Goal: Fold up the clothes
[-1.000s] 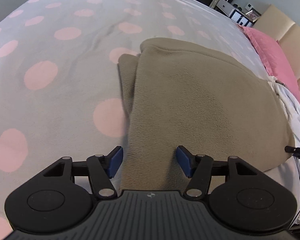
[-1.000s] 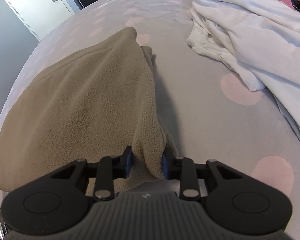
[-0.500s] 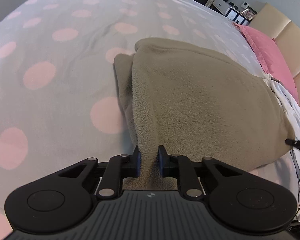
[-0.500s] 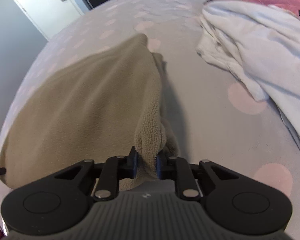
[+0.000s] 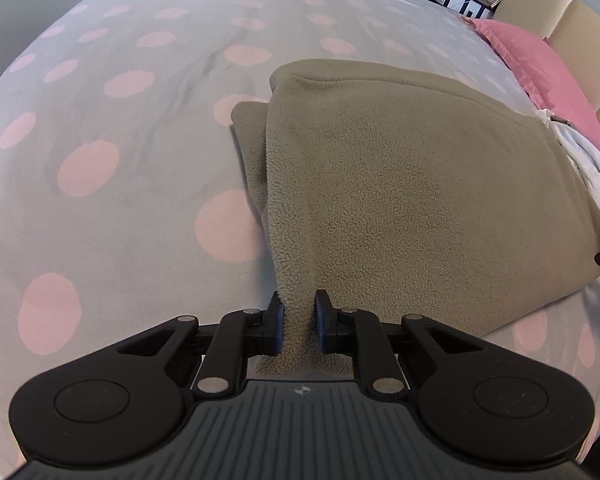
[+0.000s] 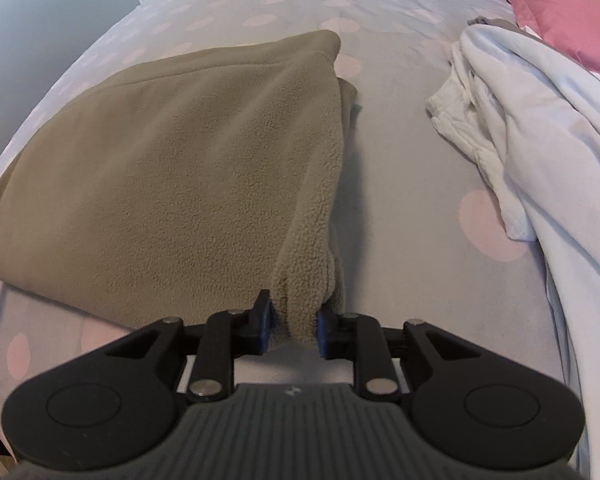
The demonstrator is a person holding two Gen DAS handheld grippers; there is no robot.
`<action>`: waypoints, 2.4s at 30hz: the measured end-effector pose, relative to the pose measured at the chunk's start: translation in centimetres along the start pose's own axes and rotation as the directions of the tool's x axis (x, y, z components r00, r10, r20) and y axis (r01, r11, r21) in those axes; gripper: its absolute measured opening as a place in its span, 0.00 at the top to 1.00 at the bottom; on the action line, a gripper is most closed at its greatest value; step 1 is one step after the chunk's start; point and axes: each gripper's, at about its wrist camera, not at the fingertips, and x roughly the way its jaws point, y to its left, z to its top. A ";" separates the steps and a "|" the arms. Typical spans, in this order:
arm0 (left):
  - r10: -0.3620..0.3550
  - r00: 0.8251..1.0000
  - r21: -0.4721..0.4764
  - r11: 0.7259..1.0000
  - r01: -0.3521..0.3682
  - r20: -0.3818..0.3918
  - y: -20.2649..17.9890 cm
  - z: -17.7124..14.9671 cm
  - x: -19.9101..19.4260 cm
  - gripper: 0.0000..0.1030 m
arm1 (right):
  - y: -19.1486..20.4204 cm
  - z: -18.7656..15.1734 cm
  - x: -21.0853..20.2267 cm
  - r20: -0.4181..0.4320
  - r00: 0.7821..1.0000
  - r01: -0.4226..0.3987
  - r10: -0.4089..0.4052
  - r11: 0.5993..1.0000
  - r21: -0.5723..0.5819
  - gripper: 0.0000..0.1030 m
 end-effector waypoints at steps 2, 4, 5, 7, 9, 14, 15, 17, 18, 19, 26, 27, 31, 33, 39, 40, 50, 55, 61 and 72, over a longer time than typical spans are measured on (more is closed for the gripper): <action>-0.026 1.000 0.020 0.999 0.026 0.002 0.1 -0.1 -0.2 0.86 | 0.1 -0.4 -0.2 -0.014 1.000 -0.012 0.011 0.998 -0.060 0.64; -0.065 0.998 0.050 0.997 0.065 -0.006 0.3 -0.2 -0.4 0.84 | 0.2 -1.1 -0.3 -0.029 1.000 -0.007 0.003 0.990 -0.140 0.60; -0.084 0.996 0.069 0.994 0.084 -0.013 0.4 -0.3 -0.5 0.82 | 0.3 -1.5 -0.3 -0.035 0.999 -0.001 -0.005 0.984 -0.180 0.60; -0.087 0.996 0.096 0.991 0.088 -0.020 0.5 -0.5 -0.6 0.80 | 0.6 -2.1 -0.2 -0.030 0.999 0.023 -0.032 0.967 -0.252 0.64; -0.091 0.996 0.103 0.990 0.093 -0.022 0.6 -0.6 -0.5 0.80 | 1.3 -2.5 0.1 0.001 0.998 0.062 -0.065 0.950 -0.308 0.68; -0.047 0.998 0.119 0.992 0.052 -0.046 0.0 -0.3 -0.4 0.85 | 2.6 -2.8 1.3 -0.014 0.978 0.182 -0.206 0.891 -0.415 0.89; -0.037 0.998 0.118 0.992 0.042 -0.051 -0.1 -0.2 -0.4 0.87 | 2.6 -2.7 1.6 -0.023 0.972 0.203 -0.233 0.887 -0.414 0.89; -0.027 0.998 0.119 0.992 0.034 -0.055 -0.2 -0.1 -0.5 0.87 | 2.5 -2.7 1.9 -0.040 0.966 0.217 -0.254 0.890 -0.402 0.89; -0.028 0.998 0.118 0.992 0.034 -0.055 -0.2 -0.1 -0.6 0.87 | 2.6 -2.7 2.1 -0.048 0.964 0.223 -0.263 0.889 -0.401 0.89; -0.032 0.998 0.107 0.994 0.038 -0.057 0.1 0.0 -0.9 0.87 | 2.5 -2.6 2.1 -0.056 0.961 0.227 -0.271 0.888 -0.401 0.88; -0.018 1.000 0.017 1.000 0.018 -0.011 2.6 1.3 -3.4 0.77 | -0.3 -1.8 0.8 -0.069 0.933 0.318 -0.352 0.900 -0.299 0.86; -0.028 1.000 -0.005 1.000 0.028 0.013 2.8 1.6 -3.7 0.70 | -0.5 -1.5 0.3 -0.053 0.938 0.317 -0.343 0.910 -0.267 0.79; -0.060 0.993 -0.085 0.994 0.069 0.106 3.6 2.6 -4.9 0.49 | -0.5 0.5 -1.6 0.027 0.945 0.325 -0.325 0.933 -0.153 0.65; -0.059 0.992 -0.100 0.992 0.070 0.108 3.4 3.2 -4.4 0.49 | -0.4 1.6 -2.4 0.063 0.947 0.320 -0.315 0.944 -0.084 0.53; -0.064 0.991 -0.175 0.981 0.085 0.120 3.5 4.6 -2.4 0.49 | -0.4 3.8 -1.7 0.106 0.982 0.141 -0.157 0.980 0.140 0.35; -0.076 0.991 -0.186 0.978 0.096 0.113 3.6 4.8 -1.8 0.49 | -0.2 3.9 -1.1 0.106 0.986 0.110 -0.128 0.980 0.165 0.34; -0.119 0.991 -0.214 0.968 0.128 0.052 4.7 7.2 5.2 0.42 | -1.1 6.7 3.7 0.055 0.998 0.030 -0.043 0.975 0.221 0.30; -0.137 0.990 -0.242 0.960 0.140 0.028 5.9 7.6 8.3 0.31 | -3.2 7.6 6.8 0.019 0.999 -0.049 0.046 0.951 0.305 0.26; -0.196 0.981 -0.244 0.950 0.194 0.018 6.8 7.4 11.1 0.23 | -5.2 7.6 10.0 -0.011 0.986 -0.147 0.164 0.913 0.381 0.22; -0.249 0.967 -0.272 0.928 0.255 0.058 6.4 6.6 11.6 0.53 | -5.2 8.5 11.6 0.015 0.957 -0.273 0.288 0.887 0.372 0.56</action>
